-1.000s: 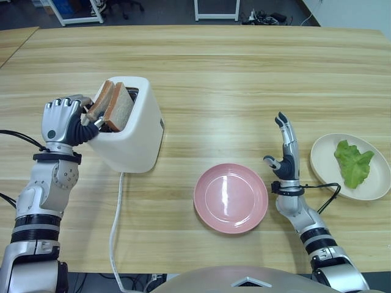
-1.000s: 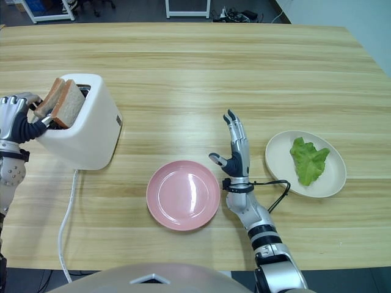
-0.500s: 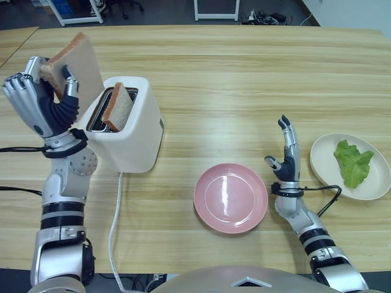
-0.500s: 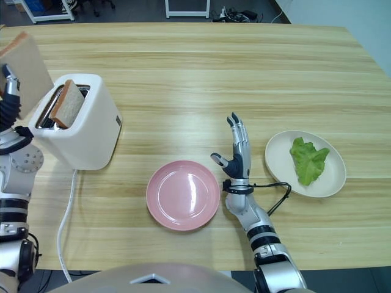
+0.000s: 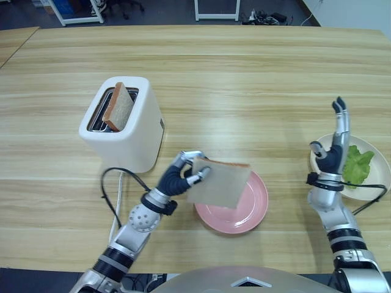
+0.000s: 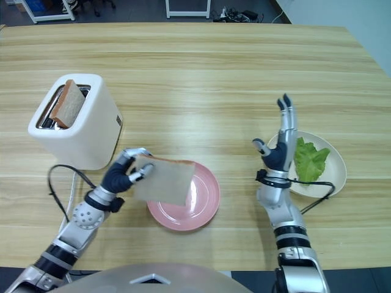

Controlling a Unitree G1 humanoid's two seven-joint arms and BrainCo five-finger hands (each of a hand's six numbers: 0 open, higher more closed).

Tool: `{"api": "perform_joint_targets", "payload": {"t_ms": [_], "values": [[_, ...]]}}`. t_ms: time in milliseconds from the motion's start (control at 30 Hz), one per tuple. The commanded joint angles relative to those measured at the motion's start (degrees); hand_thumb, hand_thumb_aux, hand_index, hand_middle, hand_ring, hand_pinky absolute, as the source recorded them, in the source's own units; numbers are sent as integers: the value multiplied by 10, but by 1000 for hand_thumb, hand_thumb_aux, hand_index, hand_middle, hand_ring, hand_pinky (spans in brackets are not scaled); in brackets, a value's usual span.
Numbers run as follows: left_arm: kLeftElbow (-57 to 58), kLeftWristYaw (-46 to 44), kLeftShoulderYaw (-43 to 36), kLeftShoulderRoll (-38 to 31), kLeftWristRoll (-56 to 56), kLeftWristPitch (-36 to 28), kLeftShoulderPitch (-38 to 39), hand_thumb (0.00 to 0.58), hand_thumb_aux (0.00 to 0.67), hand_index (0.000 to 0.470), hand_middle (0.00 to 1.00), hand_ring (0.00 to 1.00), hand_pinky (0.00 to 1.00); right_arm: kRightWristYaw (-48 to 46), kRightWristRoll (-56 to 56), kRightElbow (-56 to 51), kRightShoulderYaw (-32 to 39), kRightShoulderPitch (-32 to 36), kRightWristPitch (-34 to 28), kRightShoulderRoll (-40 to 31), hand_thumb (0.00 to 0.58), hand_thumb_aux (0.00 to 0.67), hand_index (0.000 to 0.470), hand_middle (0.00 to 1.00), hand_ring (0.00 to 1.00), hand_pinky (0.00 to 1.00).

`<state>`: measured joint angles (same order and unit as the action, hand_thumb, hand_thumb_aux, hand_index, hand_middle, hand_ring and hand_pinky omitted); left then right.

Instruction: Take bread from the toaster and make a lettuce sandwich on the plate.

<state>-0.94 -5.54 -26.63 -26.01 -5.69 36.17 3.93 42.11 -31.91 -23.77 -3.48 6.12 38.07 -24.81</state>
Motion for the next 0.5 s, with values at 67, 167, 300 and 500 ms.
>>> {"api": "perform_joint_targets", "payload": {"t_ms": [67, 167, 300, 500], "values": [[67, -50, -27, 41, 65, -34, 4, 580, 670, 470, 1000, 1000, 1000, 33, -27, -10, -62, -27, -54, -63, 0, 0, 0, 0, 0, 0], [122, -19, -20, 54, 164, -26, -14, 580, 670, 470, 1000, 1000, 1000, 62, -43, -44, -84, -35, -90, -100, 0, 0, 0, 0, 0, 0], [150, 91, 4, 36, 344, -22, -36, 580, 670, 470, 1000, 1000, 1000, 92, -82, -105, -78, -49, -154, -149, 0, 0, 0, 0, 0, 0], [125, 186, 34, 26, 446, -35, -22, 580, 670, 470, 922, 922, 922, 31, -124, -173, -13, -65, -247, -189, 0, 0, 0, 0, 0, 0]]}}
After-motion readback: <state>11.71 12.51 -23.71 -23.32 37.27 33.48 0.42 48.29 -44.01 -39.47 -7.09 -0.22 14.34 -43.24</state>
